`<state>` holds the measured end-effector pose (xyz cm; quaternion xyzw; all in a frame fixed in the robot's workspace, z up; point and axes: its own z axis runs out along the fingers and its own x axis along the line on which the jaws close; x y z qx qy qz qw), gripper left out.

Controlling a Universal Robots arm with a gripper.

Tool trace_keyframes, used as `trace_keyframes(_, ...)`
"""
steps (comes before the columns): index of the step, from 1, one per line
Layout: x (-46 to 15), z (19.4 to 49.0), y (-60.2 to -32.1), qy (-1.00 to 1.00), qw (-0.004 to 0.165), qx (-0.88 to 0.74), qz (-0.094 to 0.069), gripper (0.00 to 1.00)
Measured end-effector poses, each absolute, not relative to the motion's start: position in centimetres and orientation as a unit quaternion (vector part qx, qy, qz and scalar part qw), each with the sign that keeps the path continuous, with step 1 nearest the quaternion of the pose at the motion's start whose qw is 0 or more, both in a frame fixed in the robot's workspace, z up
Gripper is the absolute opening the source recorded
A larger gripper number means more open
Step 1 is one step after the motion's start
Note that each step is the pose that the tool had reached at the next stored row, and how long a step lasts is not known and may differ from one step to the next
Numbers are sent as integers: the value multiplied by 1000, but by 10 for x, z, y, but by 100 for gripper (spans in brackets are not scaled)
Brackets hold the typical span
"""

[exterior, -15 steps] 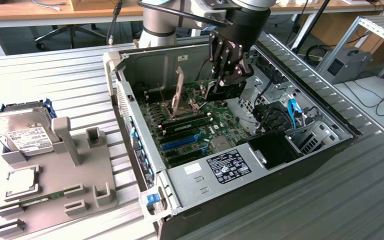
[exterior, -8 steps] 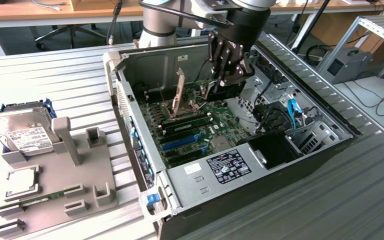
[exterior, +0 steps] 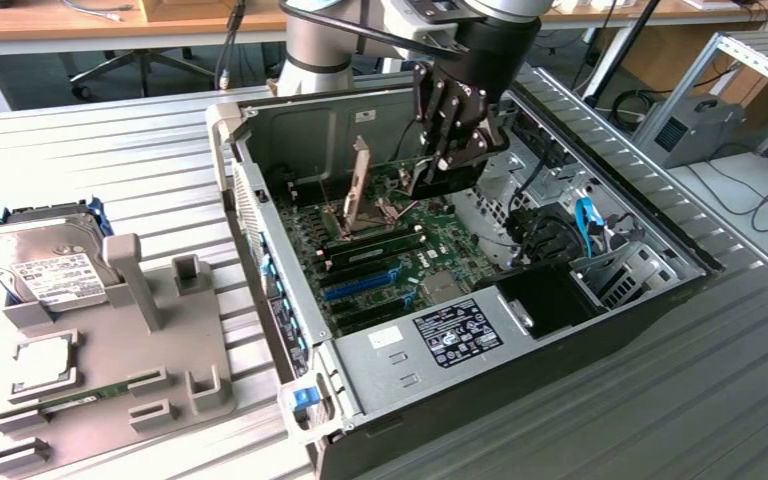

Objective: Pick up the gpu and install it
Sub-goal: 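Insert the gpu into the slot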

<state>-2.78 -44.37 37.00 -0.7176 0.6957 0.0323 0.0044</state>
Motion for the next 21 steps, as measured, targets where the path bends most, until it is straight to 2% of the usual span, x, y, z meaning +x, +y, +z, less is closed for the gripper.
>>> trace_keyframes(21,-28,366,-444,686,4,-727,32,26)
